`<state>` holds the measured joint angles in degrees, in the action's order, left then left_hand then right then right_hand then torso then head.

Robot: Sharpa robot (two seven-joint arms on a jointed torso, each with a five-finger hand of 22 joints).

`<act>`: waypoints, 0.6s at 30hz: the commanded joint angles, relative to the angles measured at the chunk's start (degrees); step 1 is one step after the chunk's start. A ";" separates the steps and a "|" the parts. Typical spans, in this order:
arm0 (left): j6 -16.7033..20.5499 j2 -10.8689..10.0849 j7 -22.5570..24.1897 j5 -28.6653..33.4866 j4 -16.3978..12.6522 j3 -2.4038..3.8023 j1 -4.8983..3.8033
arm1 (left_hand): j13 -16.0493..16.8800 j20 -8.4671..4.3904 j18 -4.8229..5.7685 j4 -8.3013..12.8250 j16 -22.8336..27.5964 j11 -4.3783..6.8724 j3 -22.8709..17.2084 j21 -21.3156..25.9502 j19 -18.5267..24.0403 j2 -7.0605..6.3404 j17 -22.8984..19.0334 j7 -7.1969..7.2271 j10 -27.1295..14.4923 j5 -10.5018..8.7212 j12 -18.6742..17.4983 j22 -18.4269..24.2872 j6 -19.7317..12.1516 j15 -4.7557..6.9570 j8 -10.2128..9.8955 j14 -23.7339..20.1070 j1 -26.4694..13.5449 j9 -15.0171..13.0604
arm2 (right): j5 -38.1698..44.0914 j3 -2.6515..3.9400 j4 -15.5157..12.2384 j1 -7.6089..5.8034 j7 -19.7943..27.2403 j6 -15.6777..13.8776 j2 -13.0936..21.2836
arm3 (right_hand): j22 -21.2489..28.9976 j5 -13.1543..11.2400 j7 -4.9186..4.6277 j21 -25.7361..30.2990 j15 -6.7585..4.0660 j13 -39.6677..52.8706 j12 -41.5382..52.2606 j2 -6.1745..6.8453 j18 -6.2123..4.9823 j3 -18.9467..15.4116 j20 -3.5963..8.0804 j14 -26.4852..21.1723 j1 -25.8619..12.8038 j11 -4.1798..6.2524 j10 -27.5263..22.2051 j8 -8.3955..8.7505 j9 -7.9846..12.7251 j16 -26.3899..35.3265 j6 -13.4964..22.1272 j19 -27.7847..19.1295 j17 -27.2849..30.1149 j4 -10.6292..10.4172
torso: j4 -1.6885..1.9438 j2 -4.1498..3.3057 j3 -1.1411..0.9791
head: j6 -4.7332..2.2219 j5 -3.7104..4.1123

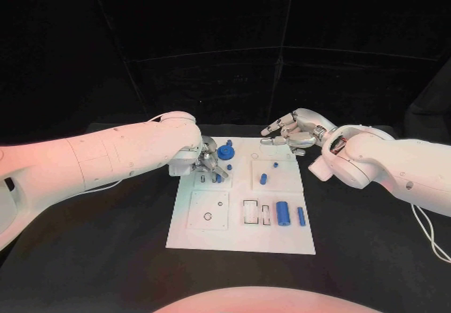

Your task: Assemble the parts on the task board

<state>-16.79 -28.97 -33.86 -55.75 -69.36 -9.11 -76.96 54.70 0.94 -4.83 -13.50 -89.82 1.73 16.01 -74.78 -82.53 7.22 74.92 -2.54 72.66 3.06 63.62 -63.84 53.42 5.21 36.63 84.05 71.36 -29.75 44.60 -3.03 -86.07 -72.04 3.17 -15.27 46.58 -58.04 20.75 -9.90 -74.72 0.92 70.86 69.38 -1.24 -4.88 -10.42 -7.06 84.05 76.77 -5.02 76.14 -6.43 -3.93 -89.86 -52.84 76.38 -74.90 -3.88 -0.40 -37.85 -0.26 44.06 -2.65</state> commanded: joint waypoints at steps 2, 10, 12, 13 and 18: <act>-0.87 0.05 0.74 0.18 -0.09 0.00 -0.07 | -0.10 0.18 0.01 0.39 -0.18 -0.27 -0.83 0.35 0.51 0.11 15.08 -0.06 -0.45 -0.05 -0.27 0.03 -0.49 -0.18 -0.07 5.95 0.81 -0.09 | 0.11 0.04 0.06 -0.13 -0.12 -1.05 -0.08 | 0.04 1.48 0.05 0.35 0.48 -0.08 0.09 -0.74 -1.10 -0.44 -0.13 5.95 0.18 -0.04 -0.50 -0.36 -0.01 -0.14 0.33 -0.17 -15.10 -0.02 | -0.01 -0.07 0.02 | -0.02 0.17; 0.98 -0.17 1.55 1.88 -0.48 -0.01 -0.06 | -1.27 -0.22 -0.21 8.27 -0.18 0.42 -10.54 0.80 0.96 4.11 15.08 0.60 -1.76 0.04 -1.93 0.57 -2.37 0.42 -2.17 5.95 12.69 0.52 | 0.11 0.04 0.40 -0.13 -0.01 -1.27 -0.25 | -0.05 2.93 0.07 0.32 0.45 0.07 0.40 -0.95 -1.08 -0.51 -0.11 5.95 0.47 0.01 -0.33 -0.54 -0.03 -0.14 0.32 -0.05 -15.10 0.00 | -0.02 -0.06 0.04 | 0.17 0.19; 1.80 -0.37 1.90 2.00 -0.77 -0.01 -0.05 | -1.65 -0.29 -0.18 9.84 -0.18 0.26 -13.05 0.81 1.00 4.01 15.08 0.32 -2.06 0.08 -2.55 0.53 -2.73 0.34 -2.75 5.95 14.35 0.74 | 0.10 0.04 0.50 -0.13 0.04 -1.31 -0.28 | -0.10 3.31 0.09 0.30 0.44 0.10 0.47 -0.99 -1.07 -0.53 -0.10 5.95 0.52 0.02 -0.29 -0.59 -0.03 -0.14 0.31 -0.01 -15.10 -0.01 | -0.02 -0.06 0.04 | 0.26 0.18; 2.29 -0.54 2.08 2.05 -0.98 -0.01 -0.05 | -1.88 -0.24 -0.15 10.31 -0.18 0.11 -14.40 0.81 1.02 3.70 15.08 0.11 -2.09 0.09 -2.85 0.49 -2.76 0.21 -2.97 5.95 14.46 0.81 | 0.09 0.04 0.55 -0.13 0.06 -1.32 -0.29 | -0.11 3.56 0.10 0.29 0.43 0.15 0.55 -1.01 -1.07 -0.54 -0.09 5.95 0.55 0.03 -0.24 -0.63 -0.03 -0.14 0.30 0.01 -15.10 -0.01 | 0.02 -0.04 0.02 | 0.27 0.19; 4.36 -1.57 2.67 2.22 -2.10 -0.01 -0.04 | -2.62 0.17 -0.20 11.53 -0.18 -0.22 -26.73 0.83 1.12 -1.04 15.08 -0.61 -1.54 0.01 -3.70 0.20 -2.24 -0.26 -3.60 5.95 9.78 0.59 | 0.00 0.04 0.70 -0.13 0.21 -1.28 -0.31 | -0.13 3.98 0.10 0.28 0.42 0.19 0.63 -1.03 -1.07 -0.57 -0.08 5.95 0.60 0.04 -0.19 -0.68 -0.03 -0.14 0.29 0.04 -15.10 -0.02 | 0.05 0.00 0.01 | 0.40 0.25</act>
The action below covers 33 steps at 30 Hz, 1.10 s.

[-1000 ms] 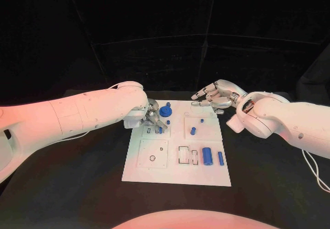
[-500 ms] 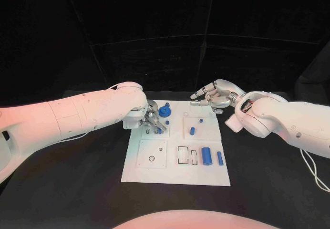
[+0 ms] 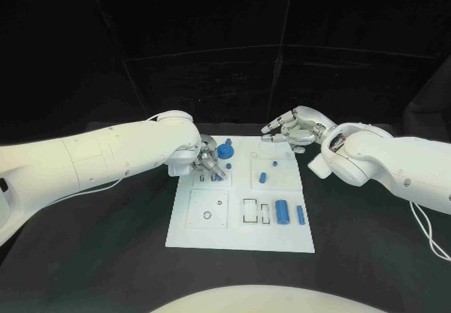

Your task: Assemble the parts on the task board

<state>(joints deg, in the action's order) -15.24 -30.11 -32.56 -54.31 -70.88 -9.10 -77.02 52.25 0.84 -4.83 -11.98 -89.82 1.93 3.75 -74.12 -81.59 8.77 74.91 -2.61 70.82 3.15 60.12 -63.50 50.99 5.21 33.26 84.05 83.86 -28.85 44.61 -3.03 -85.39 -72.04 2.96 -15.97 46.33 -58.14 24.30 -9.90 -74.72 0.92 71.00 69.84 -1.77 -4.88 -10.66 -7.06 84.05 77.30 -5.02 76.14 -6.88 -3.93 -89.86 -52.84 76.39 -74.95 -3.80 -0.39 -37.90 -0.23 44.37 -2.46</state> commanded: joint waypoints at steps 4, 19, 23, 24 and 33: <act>5.37 -2.02 1.55 0.85 -2.37 -0.01 0.02 | -0.42 0.17 -0.39 11.28 -0.18 -0.44 -29.13 0.22 0.17 -8.58 15.09 -0.46 0.70 0.84 -0.25 -0.39 0.45 -0.75 0.45 5.95 -8.69 -1.43 | -0.14 0.04 0.16 -0.13 0.50 -0.55 -0.04 | -0.03 0.45 0.10 0.28 0.42 0.05 0.17 -0.50 -1.07 -0.33 -0.08 5.95 0.07 0.05 -0.19 -0.23 -0.03 -0.14 0.30 0.04 -15.05 -0.10 | 0.16 0.09 -0.09 | 0.09 0.03; 11.83 -5.23 1.42 -0.12 -6.05 -0.06 0.44 | 0.07 0.46 -0.17 13.51 -0.18 -0.44 -45.31 0.18 -0.03 -14.53 15.09 -0.20 2.10 3.03 0.76 -1.03 0.24 -0.22 3.35 5.95 -17.10 -4.60 | -0.20 0.04 0.84 -0.14 0.10 -1.22 0.26 | 0.33 2.48 0.15 0.49 0.37 -0.26 -0.01 -0.66 -1.13 -0.48 -0.03 5.95 0.01 0.09 -0.43 -0.46 -0.03 -0.14 0.28 -0.07 -15.05 -0.39 | 0.28 0.09 -0.06 | 0.11 -0.36; 12.11 -5.18 1.35 -0.23 -5.76 -0.07 0.94 | 0.07 0.44 -0.18 13.60 -0.18 -0.42 -45.60 0.21 -0.02 -14.62 15.09 -0.19 2.12 3.05 0.78 -1.00 0.21 -0.20 3.46 5.95 -17.29 -4.72 | -0.20 0.04 0.92 -0.14 0.08 -1.16 0.22 | 0.34 2.52 0.15 0.50 0.37 -0.26 -0.01 -0.66 -1.13 -0.48 -0.03 5.95 0.01 0.09 -0.43 -0.47 -0.03 -0.14 0.28 -0.07 -15.05 -0.40 | 0.27 0.07 -0.01 | 0.19 -0.47; 12.41 -5.12 1.36 -1.05 -5.66 -0.08 1.19 | 0.07 0.43 -0.17 13.67 -0.18 -0.41 -45.79 0.18 -0.04 -14.67 15.09 -0.17 2.14 3.07 0.79 -1.05 0.20 -0.19 3.54 5.95 -17.40 -4.80 | -0.20 0.04 0.92 -0.14 0.06 -1.13 0.22 | 0.34 2.52 0.15 0.50 0.37 -0.26 -0.01 -0.66 -1.13 -0.48 -0.03 5.95 0.01 0.09 -0.43 -0.47 -0.03 -0.14 0.28 -0.07 -15.05 -0.40 | 0.23 0.06 -0.03 | 0.21 -0.53; 12.76 -4.85 1.15 -3.85 -5.11 -0.09 2.52 | 0.47 0.41 -0.13 13.86 -0.18 -0.36 -46.24 0.06 -0.13 -14.89 15.09 -0.12 2.39 3.11 1.15 -1.29 0.23 -0.16 3.77 5.95 -17.72 -5.00 | -0.21 0.04 0.98 -0.14 -0.04 -1.05 0.24 | 0.37 2.69 0.16 0.51 0.36 -0.33 -0.06 -0.68 -1.13 -0.48 -0.02 5.95 0.04 0.10 -0.48 -0.49 -0.04 -0.14 0.27 -0.08 -15.05 -0.41 | 0.11 -0.02 -0.03 | 0.44 -0.93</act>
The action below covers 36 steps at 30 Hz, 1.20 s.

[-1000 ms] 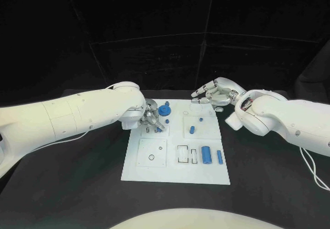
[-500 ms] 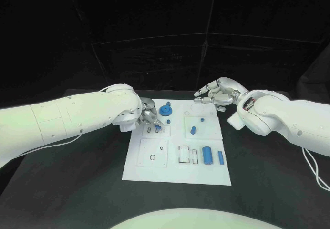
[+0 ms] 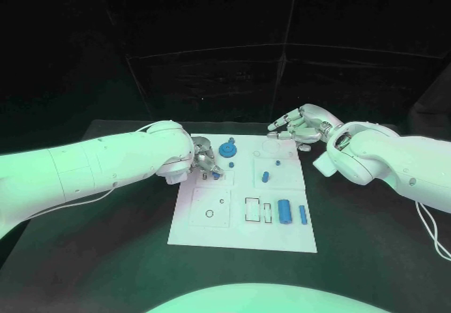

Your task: Assemble the parts on the task board

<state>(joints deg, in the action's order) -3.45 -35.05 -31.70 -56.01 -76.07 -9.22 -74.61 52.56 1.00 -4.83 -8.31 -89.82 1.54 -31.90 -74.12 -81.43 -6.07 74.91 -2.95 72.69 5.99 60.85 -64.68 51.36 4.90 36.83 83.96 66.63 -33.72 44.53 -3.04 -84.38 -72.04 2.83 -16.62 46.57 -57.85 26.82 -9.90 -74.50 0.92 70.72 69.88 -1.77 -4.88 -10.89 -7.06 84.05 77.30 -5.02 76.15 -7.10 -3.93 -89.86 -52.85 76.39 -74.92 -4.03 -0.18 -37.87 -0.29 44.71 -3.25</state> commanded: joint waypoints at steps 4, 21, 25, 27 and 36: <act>0.50 0.03 0.04 -2.39 0.06 0.03 0.35 | 0.48 0.22 -0.11 10.36 -0.18 0.07 -10.97 0.01 -0.32 -0.26 15.09 0.28 0.74 0.49 0.72 -0.22 -0.15 0.19 0.39 6.04 -0.80 -0.31 | -0.12 0.04 0.00 -0.13 0.06 -0.37 -0.02 | 0.12 0.34 0.16 0.31 0.36 -0.21 -0.26 -0.71 -1.14 -0.24 -0.01 5.95 0.08 0.11 -0.60 -0.30 -0.04 -0.14 0.26 -0.09 -15.08 -0.19 | -0.13 -0.04 -0.01 | 0.13 -0.11; -3.22 -0.68 -0.52 -2.53 -0.17 0.03 0.61 | 1.38 0.15 -0.07 10.84 -0.18 0.18 -11.83 -0.10 -0.41 -0.88 15.09 0.42 1.30 1.23 1.56 -0.48 -0.11 0.27 0.95 6.04 -1.59 -0.79 | 0.18 0.04 -0.22 -0.13 -0.08 0.06 -0.08 | 0.11 0.64 0.17 0.31 0.34 -0.25 -0.28 -0.74 -1.14 -0.22 0.00 5.95 0.17 0.13 -0.64 -0.33 -0.04 -0.14 0.28 -0.08 -15.08 -0.19 | -0.05 -0.01 -0.03 | 0.20 -0.19; -3.76 -0.61 -0.66 -2.53 -0.09 0.02 0.63 | 1.52 0.14 -0.08 10.85 -0.18 0.20 -11.93 -0.07 -0.40 -0.85 15.09 0.43 1.38 1.28 1.69 -0.44 -0.08 0.27 1.02 6.04 -1.67 -0.84 | 0.31 0.04 -0.08 -0.13 -0.08 0.13 -0.13 | 0.14 0.96 0.17 0.33 0.37 -0.25 -0.25 -0.75 -1.14 -0.21 0.00 5.95 0.26 0.12 -0.63 -0.38 -0.03 -0.14 0.30 -0.07 -15.08 -0.22 | -0.17 -0.02 -0.02 | 0.31 -0.65; -3.91 -0.59 -0.72 -2.52 0.00 0.02 0.63 | 1.53 0.14 -0.08 10.85 -0.18 0.20 -11.93 -0.07 -0.40 -0.85 15.09 0.43 1.39 1.29 1.70 -0.44 -0.08 0.27 1.02 6.04 -1.68 -0.84 | 0.35 0.04 0.00 -0.13 -0.10 0.14 -0.10 | 0.11 0.96 0.17 0.32 0.37 -0.24 -0.23 -0.75 -1.13 -0.21 0.00 5.95 0.26 0.13 -0.62 -0.38 -0.03 -0.14 0.30 -0.06 -15.08 -0.22 | -0.15 -0.03 -0.03 | 0.27 -0.65; -4.00 -0.36 -0.72 -2.49 0.41 0.02 0.64 | 1.53 0.13 -0.08 10.80 -0.18 0.21 -12.11 -0.07 -0.40 -0.85 15.09 0.46 1.44 1.37 1.75 -0.47 -0.03 0.28 1.17 6.04 -2.01 -0.95 | 0.42 0.04 0.24 -0.13 -0.14 0.16 -0.13 | 0.15 1.02 0.17 0.34 0.36 -0.31 -0.30 -0.77 -1.14 -0.19 0.00 5.95 0.28 0.13 -0.67 -0.39 -0.03 -0.14 0.30 -0.07 -15.08 -0.22 | -0.13 -0.05 -0.03 | 0.42 -0.51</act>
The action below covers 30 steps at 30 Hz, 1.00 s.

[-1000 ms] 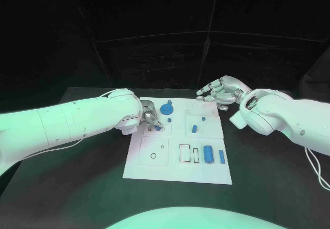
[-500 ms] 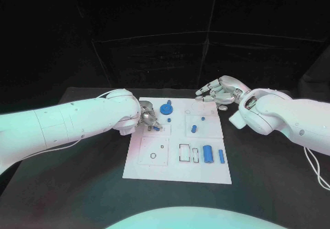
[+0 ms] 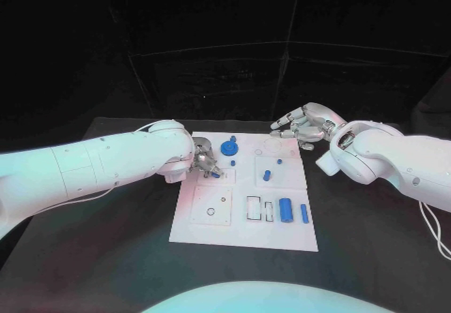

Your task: Assemble the parts on the task board

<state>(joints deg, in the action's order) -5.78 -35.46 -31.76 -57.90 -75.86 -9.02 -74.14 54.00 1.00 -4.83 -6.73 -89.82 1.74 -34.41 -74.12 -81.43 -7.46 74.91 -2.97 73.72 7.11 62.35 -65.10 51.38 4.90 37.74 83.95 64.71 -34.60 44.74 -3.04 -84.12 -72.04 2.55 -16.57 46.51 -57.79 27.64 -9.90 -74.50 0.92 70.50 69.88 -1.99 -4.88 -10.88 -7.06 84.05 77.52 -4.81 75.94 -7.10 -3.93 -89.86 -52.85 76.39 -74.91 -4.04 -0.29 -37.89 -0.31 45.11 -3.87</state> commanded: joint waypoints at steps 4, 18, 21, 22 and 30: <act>-1.58 0.34 -0.44 -0.53 0.55 -0.17 0.17 | 0.65 0.09 -0.05 8.60 -0.18 0.16 -9.54 -0.16 -0.47 0.58 15.09 0.73 0.84 0.24 0.83 -0.25 0.36 0.35 0.74 6.05 -1.44 -0.35 | 0.21 0.04 -0.04 -0.13 0.12 0.08 -0.01 | 0.09 0.21 0.17 0.34 0.36 -0.09 -0.30 -0.54 -1.14 -0.20 0.00 5.95 0.06 -0.08 -0.46 -0.39 -0.03 -0.14 0.30 -0.07 -15.09 -0.22 | -0.04 -0.02 0.02 | 0.05 0.13; -1.67 1.57 -0.77 0.89 1.94 -0.16 0.11 | 1.55 -0.46 0.08 3.81 -0.18 0.82 -5.68 -0.60 -0.90 -0.04 15.09 1.60 1.37 0.01 1.95 -1.20 1.95 0.94 1.31 6.05 -9.81 -0.43 | 0.21 0.03 -0.39 -0.13 -0.50 -0.25 1.11 | 0.27 0.41 0.17 0.45 0.38 -0.53 -0.72 -0.44 -1.17 -0.27 0.00 5.95 0.06 -0.08 -0.77 -0.44 -0.03 -0.14 0.30 -0.16 -15.09 -0.28 | -0.17 -0.03 -0.03 | 0.42 0.05; -1.75 1.93 -1.05 0.97 2.24 -0.15 0.10 | 1.65 -0.53 0.23 3.23 -0.18 0.88 -5.24 -1.09 -1.17 0.05 15.09 1.66 1.44 0.03 2.08 -1.97 2.17 1.00 1.34 6.05 -10.69 -0.40 | 0.21 0.03 -0.54 -0.13 -0.46 -0.33 1.07 | 0.26 0.41 0.17 0.45 0.37 -0.53 -0.72 -0.44 -1.17 -0.27 0.00 5.95 0.06 -0.08 -0.77 -0.44 -0.03 -0.14 0.31 -0.16 -15.09 -0.29 | -0.10 -0.05 -0.08 | 0.42 0.10; -1.78 2.03 -1.12 0.99 2.34 -0.15 0.10 | 1.74 -0.55 0.26 3.10 -0.18 0.90 -5.15 -1.18 -1.23 0.09 15.09 1.68 1.50 0.03 2.17 -2.12 2.23 1.02 1.36 6.05 -10.88 -0.39 | 0.21 0.03 -0.55 -0.13 -0.46 -0.37 1.05 | 0.27 0.41 0.17 0.45 0.37 -0.53 -0.73 -0.44 -1.17 -0.27 0.00 5.95 0.06 -0.08 -0.77 -0.44 -0.03 -0.14 0.31 -0.16 -15.09 -0.29 | -0.05 -0.04 -0.06 | 0.45 0.15; -2.00 2.58 -1.33 1.03 2.97 -0.15 0.08 | 2.19 -0.64 0.39 2.56 -0.18 1.01 -4.75 -1.64 -1.51 0.28 15.09 1.82 1.82 0.04 2.61 -2.85 2.57 1.12 1.49 6.05 -11.69 -0.32 | 0.21 0.03 -0.47 -0.13 -0.47 -0.43 0.80 | 0.26 0.45 0.17 0.46 0.38 -0.56 -0.74 -0.42 -1.17 -0.29 0.00 5.95 0.04 -0.09 -0.78 -0.45 -0.03 -0.14 0.32 -0.16 -15.09 -0.32 | -0.06 0.00 -0.02 | 0.60 0.08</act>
<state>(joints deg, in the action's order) -6.83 -33.05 -32.73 -57.40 -72.91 -9.15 -74.07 56.15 0.30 -4.83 -3.81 -89.82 2.67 -39.06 -75.56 -82.56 -7.32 74.91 -1.04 75.05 7.14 64.63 -67.90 53.57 5.72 39.41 83.94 53.60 -34.96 44.84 -3.05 -84.47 -72.04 2.00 -16.63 47.40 -57.56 27.84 -9.90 -74.27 0.92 70.01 69.35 -1.99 -4.88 -11.04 -7.06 84.05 77.52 -4.81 75.52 -7.31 -3.93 -89.86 -52.85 76.39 -74.90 -4.19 -0.36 -37.91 -0.35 45.66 -3.69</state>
